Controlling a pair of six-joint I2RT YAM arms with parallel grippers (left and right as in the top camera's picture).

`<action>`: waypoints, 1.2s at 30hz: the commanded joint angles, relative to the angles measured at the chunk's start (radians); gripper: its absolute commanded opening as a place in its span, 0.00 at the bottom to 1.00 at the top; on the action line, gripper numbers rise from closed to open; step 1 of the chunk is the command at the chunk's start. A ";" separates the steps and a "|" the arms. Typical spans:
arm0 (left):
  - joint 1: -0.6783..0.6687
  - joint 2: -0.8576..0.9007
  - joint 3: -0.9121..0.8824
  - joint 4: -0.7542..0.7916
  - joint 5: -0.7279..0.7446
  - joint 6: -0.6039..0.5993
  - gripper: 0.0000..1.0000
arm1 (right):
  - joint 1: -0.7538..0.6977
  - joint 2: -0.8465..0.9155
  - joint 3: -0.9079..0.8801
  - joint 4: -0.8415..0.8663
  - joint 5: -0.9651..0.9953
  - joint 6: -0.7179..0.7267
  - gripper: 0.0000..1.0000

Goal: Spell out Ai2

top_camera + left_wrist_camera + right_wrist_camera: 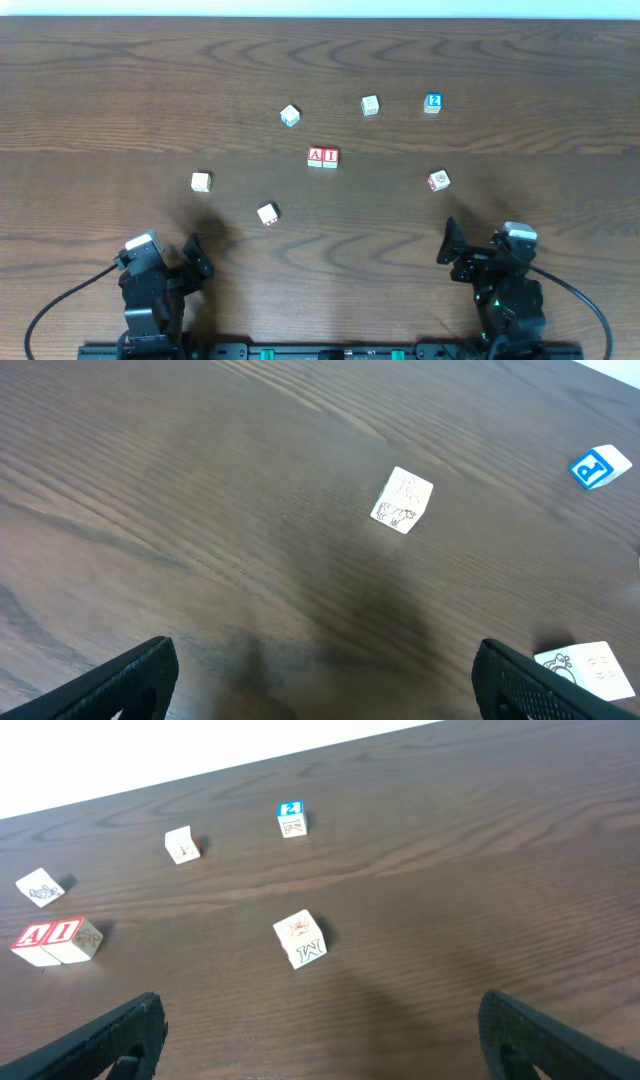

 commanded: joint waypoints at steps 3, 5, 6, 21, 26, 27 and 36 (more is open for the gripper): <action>0.006 -0.006 -0.011 -0.001 0.001 0.008 0.95 | -0.005 -0.005 -0.003 0.000 0.003 -0.008 0.99; 0.006 -0.006 -0.011 -0.001 0.001 0.008 0.95 | -0.005 -0.005 -0.003 0.000 0.003 -0.008 0.99; 0.006 -0.006 -0.011 -0.001 0.001 0.008 0.95 | -0.005 -0.005 -0.003 0.000 0.003 -0.008 0.99; 0.006 -0.006 -0.011 -0.001 0.001 0.008 0.95 | -0.005 -0.005 -0.003 0.048 -0.031 0.032 0.99; 0.006 -0.006 -0.011 -0.001 0.001 0.008 0.95 | -0.005 -0.005 -0.003 0.171 -0.117 0.193 0.99; 0.006 -0.006 -0.011 -0.001 0.001 0.008 0.95 | -0.005 -0.005 -0.003 0.195 -0.117 0.219 0.99; 0.006 -0.006 -0.011 -0.001 0.001 0.008 0.95 | -0.005 0.104 -0.002 0.567 -0.183 0.166 0.99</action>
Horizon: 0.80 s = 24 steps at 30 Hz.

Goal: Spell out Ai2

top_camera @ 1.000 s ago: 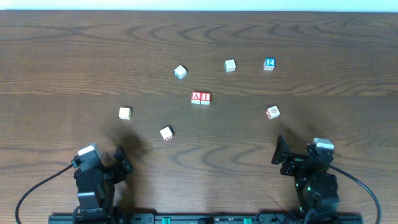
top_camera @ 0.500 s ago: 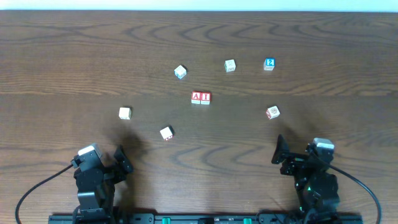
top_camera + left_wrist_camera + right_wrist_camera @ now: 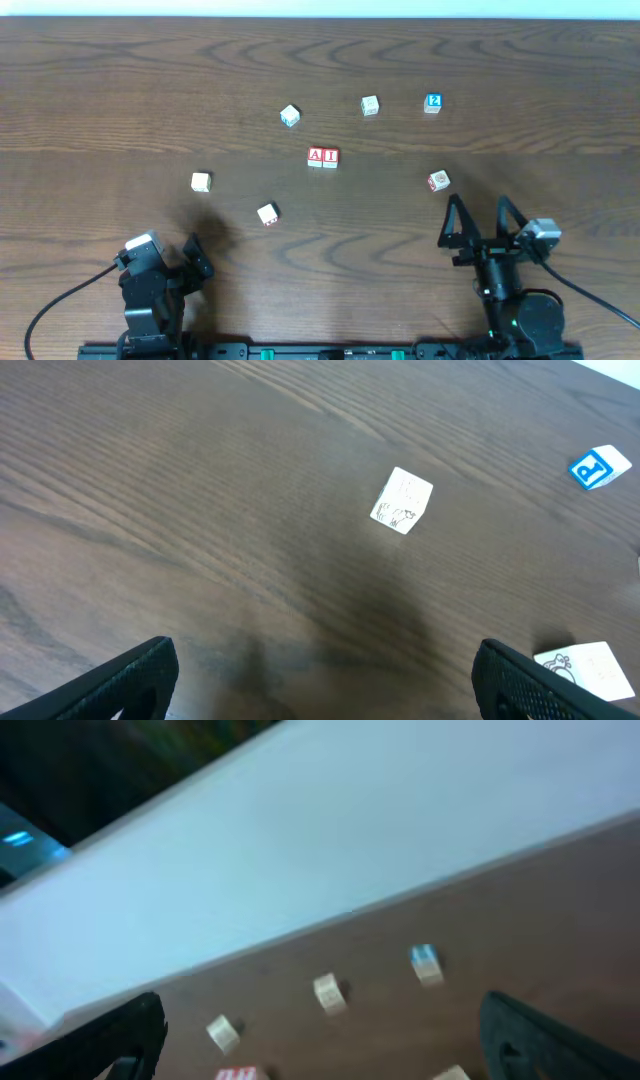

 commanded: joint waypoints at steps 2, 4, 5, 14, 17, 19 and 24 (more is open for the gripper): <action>0.006 -0.006 -0.011 0.000 0.001 0.008 0.95 | -0.005 0.134 0.002 0.161 -0.039 -0.049 0.99; 0.006 -0.006 -0.011 0.000 0.001 0.008 0.95 | -0.005 0.257 0.012 0.256 -0.041 -0.071 0.99; 0.006 -0.006 -0.011 0.000 0.001 0.008 0.95 | -0.005 0.354 0.033 0.306 -0.041 -0.077 0.99; 0.006 -0.006 -0.011 0.000 0.001 0.008 0.95 | -0.005 0.971 0.373 0.359 -0.042 -0.184 0.99; 0.006 -0.006 -0.011 0.000 0.001 0.008 0.95 | -0.005 1.184 0.545 0.337 -0.041 -0.232 0.99; 0.006 -0.006 -0.011 0.000 0.001 0.008 0.95 | -0.005 1.313 0.669 0.298 -0.041 -0.254 0.99; 0.006 -0.006 -0.011 0.000 0.001 0.008 0.95 | -0.026 1.540 0.933 0.185 -0.040 -0.271 0.99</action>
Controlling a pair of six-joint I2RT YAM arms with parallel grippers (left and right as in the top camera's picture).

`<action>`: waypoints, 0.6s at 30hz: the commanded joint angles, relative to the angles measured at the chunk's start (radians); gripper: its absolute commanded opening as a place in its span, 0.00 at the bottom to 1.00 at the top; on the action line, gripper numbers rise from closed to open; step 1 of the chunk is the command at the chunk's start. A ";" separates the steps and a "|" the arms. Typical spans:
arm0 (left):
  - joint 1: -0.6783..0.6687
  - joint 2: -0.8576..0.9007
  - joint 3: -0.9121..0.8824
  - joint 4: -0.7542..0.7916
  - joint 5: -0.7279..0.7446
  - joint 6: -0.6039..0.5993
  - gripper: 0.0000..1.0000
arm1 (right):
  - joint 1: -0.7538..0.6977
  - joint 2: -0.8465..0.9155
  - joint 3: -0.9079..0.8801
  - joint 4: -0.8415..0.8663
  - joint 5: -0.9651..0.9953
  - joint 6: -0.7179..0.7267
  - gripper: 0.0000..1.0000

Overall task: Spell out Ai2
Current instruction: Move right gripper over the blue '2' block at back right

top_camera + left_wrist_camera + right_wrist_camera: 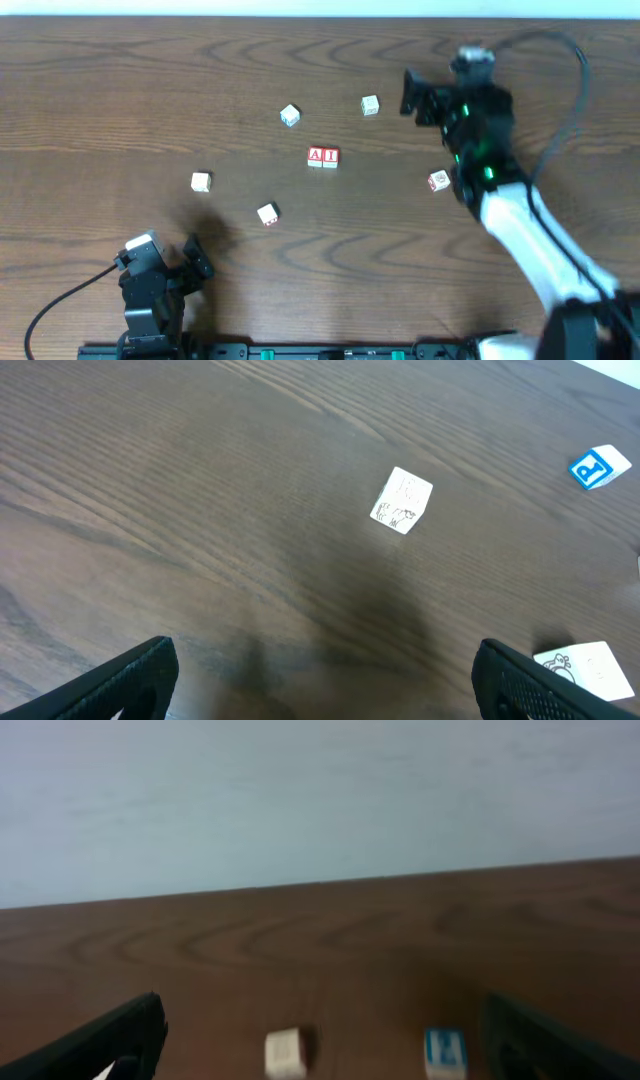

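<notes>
Red A and I blocks (322,156) stand side by side at the table's middle. The blue 2 block (441,1050) shows blurred in the right wrist view, ahead of my right gripper (320,1055), next to a white block (285,1053). In the overhead view the right arm hides the blue block. My right gripper (415,95) is open and holds nothing, stretched out over the far right of the table. My left gripper (192,257) rests open and holds nothing at the near left edge, and it is seen again in the left wrist view (320,685).
Loose white blocks lie around the pair: one at the back (290,116), one at the back right (370,105), one at the right (438,180), two at the left (201,181) (267,213). The table's far edge (320,880) meets a pale wall.
My right arm has gone from the near right edge to the far right of the table, over the place of the blue 2 block. The left arm and all blocks are unchanged.
At first both grippers rested open at the near edge, with A and I side by side in the middle. Then the right gripper was raised, its camera tilted toward the wall. Now it is out over the blue 2 block, still open.
</notes>
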 commanded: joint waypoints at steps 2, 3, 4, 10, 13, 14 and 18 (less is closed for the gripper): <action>0.006 -0.006 -0.011 -0.001 0.000 0.008 0.96 | -0.034 0.163 0.220 -0.089 0.003 -0.042 0.99; 0.006 -0.006 -0.011 -0.001 0.000 0.008 0.95 | -0.045 0.203 0.275 -0.122 0.002 -0.041 0.99; 0.006 -0.006 -0.011 -0.001 0.000 0.008 0.95 | -0.052 0.244 0.328 -0.154 0.002 -0.041 0.99; 0.006 -0.006 -0.011 -0.001 0.000 0.008 0.95 | -0.086 0.483 0.668 -0.379 0.002 -0.041 0.99; 0.006 -0.006 -0.011 -0.001 0.000 0.008 0.95 | -0.101 0.596 0.841 -0.563 0.002 -0.040 0.99; 0.006 -0.006 -0.011 -0.001 0.000 0.008 0.95 | -0.104 0.620 0.878 -0.612 0.001 -0.040 0.99; 0.006 -0.006 -0.011 -0.001 0.000 0.008 0.95 | -0.117 0.682 0.945 -0.753 -0.006 -0.040 0.99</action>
